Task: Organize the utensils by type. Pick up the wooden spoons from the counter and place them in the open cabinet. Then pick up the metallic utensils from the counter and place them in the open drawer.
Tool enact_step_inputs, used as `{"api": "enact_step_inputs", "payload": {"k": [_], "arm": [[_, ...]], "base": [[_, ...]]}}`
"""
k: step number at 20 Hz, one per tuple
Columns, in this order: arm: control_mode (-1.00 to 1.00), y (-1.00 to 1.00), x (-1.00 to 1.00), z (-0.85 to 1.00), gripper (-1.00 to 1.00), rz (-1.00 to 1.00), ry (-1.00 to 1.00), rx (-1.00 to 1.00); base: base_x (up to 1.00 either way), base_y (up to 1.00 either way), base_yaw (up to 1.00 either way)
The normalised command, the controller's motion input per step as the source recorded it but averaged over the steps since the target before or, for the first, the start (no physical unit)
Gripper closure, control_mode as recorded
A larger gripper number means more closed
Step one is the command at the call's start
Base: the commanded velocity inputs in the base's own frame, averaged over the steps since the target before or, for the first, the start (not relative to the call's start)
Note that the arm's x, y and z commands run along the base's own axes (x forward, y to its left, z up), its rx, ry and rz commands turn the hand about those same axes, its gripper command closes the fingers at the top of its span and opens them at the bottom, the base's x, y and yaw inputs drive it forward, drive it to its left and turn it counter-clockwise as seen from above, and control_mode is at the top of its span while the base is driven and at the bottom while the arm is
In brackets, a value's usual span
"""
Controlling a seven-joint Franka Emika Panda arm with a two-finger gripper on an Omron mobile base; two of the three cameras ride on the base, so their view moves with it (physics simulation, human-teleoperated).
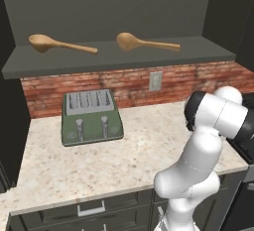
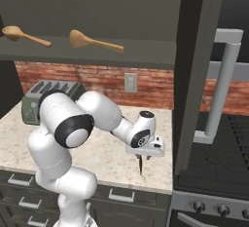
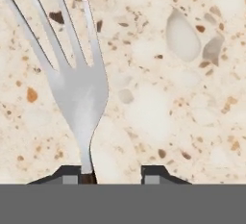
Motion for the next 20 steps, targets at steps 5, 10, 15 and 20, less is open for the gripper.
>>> {"api": "enact_step_inputs", "payload": {"k": [5, 10, 15, 20], "arm": [[-1.0, 0.03, -0.18, -0.24, 1.0, 0.03, 0.0, 0.0], [-1.0, 0.08, -0.19, -0.19, 1.0, 0.05, 0.0, 0.0], [-1.0, 0.07, -0.17, -0.02, 1.0, 0.08, 0.0, 0.0], [-1.0, 0.15, -0.29, 0.44, 1.0, 0.1, -0.04, 0.0]], "base": [[0.0, 0.0, 0.0], [0.0, 0.0, 0.0], [0.0, 0.0, 0.0], [0.0, 0.0, 0.0]]}}
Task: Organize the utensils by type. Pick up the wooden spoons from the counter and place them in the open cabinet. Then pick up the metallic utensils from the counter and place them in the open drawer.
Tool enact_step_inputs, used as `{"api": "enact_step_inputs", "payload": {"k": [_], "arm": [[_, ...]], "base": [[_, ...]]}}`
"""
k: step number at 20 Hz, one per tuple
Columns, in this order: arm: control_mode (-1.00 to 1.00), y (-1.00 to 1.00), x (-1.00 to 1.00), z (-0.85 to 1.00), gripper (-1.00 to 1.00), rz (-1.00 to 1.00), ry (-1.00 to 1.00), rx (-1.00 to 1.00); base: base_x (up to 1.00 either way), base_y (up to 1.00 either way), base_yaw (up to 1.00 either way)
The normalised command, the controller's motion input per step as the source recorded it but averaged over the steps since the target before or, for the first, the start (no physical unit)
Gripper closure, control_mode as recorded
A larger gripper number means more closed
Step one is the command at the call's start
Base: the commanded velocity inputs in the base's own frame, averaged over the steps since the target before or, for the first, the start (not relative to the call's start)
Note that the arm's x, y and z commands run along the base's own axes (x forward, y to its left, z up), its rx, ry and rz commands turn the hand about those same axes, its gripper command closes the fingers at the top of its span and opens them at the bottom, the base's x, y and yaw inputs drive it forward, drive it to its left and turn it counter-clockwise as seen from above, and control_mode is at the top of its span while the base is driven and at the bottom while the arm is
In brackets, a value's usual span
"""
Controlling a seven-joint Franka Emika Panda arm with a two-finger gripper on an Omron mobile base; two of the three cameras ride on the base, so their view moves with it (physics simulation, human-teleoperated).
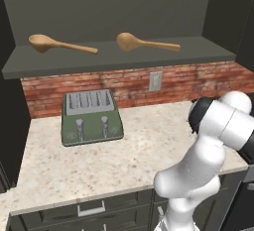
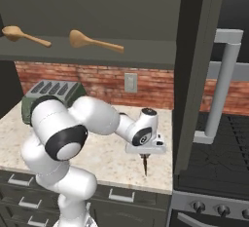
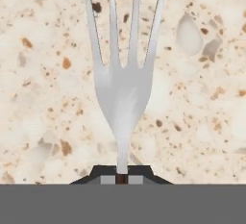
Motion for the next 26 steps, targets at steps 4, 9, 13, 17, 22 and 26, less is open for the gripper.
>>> {"api": "enact_step_inputs", "payload": {"k": [4, 9, 13, 17, 22, 26], "arm": [[-1.0, 0.13, -0.34, 0.62, 1.0, 0.06, 0.0, 0.0], [-1.0, 0.1, -0.35, 0.68, 1.0, 0.07, 0.0, 0.0], [-1.0, 0.28, -0.44, 0.6, 1.0, 0.04, 0.0, 0.0], [-1.0, 0.33, -0.39, 0.57, 1.0, 0.02, -0.01, 0.0], [-1.0, 0.31, -0.39, 0.52, 1.0, 0.01, -0.09, 0.0], [-1.0, 0.18, -0.3, 0.56, 1.0, 0.02, -0.11, 0.0]], "base": [[0.0, 0.0, 0.0], [0.0, 0.0, 0.0], [0.0, 0.0, 0.0], [0.0, 0.0, 0.0], [0.0, 0.0, 0.0], [0.0, 0.0, 0.0]]}}
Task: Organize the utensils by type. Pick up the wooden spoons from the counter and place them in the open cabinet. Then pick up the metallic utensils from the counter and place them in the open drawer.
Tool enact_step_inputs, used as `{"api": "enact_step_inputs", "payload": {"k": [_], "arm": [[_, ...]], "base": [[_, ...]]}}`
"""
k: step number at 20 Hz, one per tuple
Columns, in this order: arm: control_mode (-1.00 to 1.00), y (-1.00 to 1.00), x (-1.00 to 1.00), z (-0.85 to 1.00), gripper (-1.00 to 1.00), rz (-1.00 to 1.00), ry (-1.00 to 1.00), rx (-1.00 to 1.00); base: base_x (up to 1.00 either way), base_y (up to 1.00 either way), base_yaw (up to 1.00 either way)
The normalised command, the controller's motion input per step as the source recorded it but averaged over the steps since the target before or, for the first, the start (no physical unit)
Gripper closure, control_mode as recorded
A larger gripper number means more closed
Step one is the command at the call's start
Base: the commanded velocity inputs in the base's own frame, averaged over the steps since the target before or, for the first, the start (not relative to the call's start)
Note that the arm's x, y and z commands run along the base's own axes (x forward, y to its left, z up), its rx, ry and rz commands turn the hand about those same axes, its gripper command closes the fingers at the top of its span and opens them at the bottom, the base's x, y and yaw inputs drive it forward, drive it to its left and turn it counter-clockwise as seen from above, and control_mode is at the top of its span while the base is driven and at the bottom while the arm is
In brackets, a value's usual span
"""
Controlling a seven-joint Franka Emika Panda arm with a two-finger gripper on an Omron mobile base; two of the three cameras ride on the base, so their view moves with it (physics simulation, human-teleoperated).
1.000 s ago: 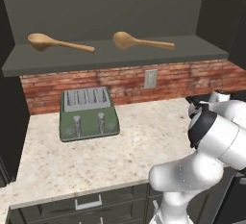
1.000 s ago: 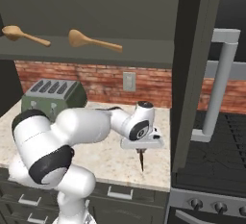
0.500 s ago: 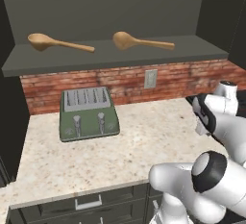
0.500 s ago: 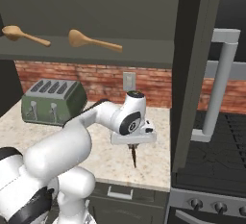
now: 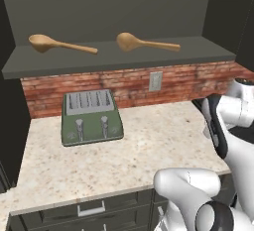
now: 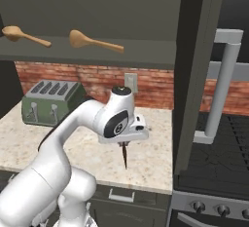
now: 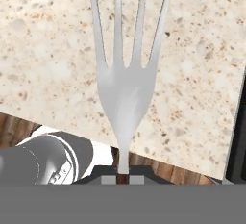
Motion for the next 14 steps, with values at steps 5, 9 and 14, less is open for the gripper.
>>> {"api": "enact_step_inputs", "payload": {"k": [5, 9, 14], "arm": [[-1.0, 0.05, -0.23, 0.57, 1.0, 0.04, -0.05, 0.0], [-1.0, 0.03, -0.19, 0.56, 1.0, 0.11, 0.0, 0.0], [-1.0, 0.0, -0.11, 0.37, 1.0, 0.14, 0.0, 0.0]], "base": [[0.0, 0.0, 0.0], [0.0, 0.0, 0.0], [0.0, 0.0, 0.0]]}}
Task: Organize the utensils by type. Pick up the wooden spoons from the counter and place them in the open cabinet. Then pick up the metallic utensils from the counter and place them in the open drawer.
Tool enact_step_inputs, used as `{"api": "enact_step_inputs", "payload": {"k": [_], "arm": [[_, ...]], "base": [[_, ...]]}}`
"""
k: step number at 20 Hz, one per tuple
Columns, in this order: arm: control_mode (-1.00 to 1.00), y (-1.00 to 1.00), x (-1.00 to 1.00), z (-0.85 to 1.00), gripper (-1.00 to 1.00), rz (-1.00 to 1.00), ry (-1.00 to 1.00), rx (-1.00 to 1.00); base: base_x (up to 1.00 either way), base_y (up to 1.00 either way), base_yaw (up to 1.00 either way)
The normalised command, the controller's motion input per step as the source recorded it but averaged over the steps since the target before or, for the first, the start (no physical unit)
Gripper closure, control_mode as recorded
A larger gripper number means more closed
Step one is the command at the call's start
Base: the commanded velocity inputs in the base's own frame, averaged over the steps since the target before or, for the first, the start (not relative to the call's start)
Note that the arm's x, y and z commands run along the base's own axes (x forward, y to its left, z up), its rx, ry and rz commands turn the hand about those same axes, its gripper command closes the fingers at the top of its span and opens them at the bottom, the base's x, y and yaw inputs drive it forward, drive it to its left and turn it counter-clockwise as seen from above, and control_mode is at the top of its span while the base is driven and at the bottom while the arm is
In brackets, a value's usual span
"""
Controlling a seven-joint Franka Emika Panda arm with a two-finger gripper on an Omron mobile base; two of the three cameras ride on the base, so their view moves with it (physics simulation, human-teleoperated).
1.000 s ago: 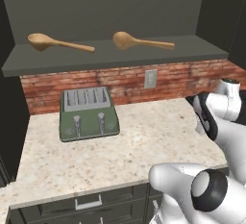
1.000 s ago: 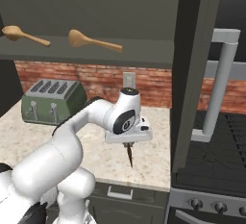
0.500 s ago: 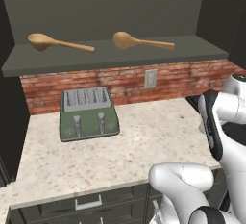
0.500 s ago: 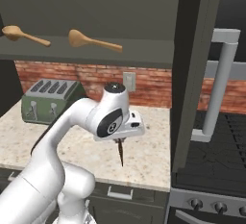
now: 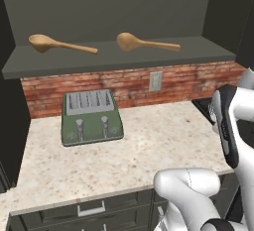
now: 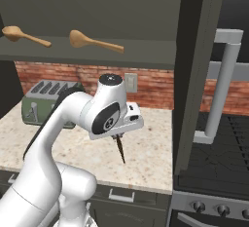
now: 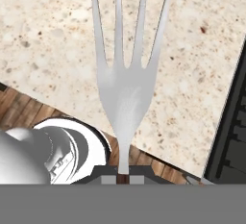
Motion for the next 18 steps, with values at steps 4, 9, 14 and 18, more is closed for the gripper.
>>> {"api": "enact_step_inputs", "payload": {"k": [4, 9, 14, 18], "arm": [[-1.0, 0.0, 0.0, 0.01, 1.0, 0.02, 0.0, 0.0], [-1.0, 0.0, 0.0, 0.0, 1.0, 0.0, 0.0, 0.0], [-1.0, 0.0, 0.0, 0.0, 1.0, 0.0, 0.0, 0.0], [-1.0, 0.0, 0.0, 0.0, 1.0, 0.0, 0.0, 0.0]], "base": [[0.0, 0.0, 0.0], [0.0, 0.0, 0.0], [0.0, 0.0, 0.0], [0.0, 0.0, 0.0]]}}
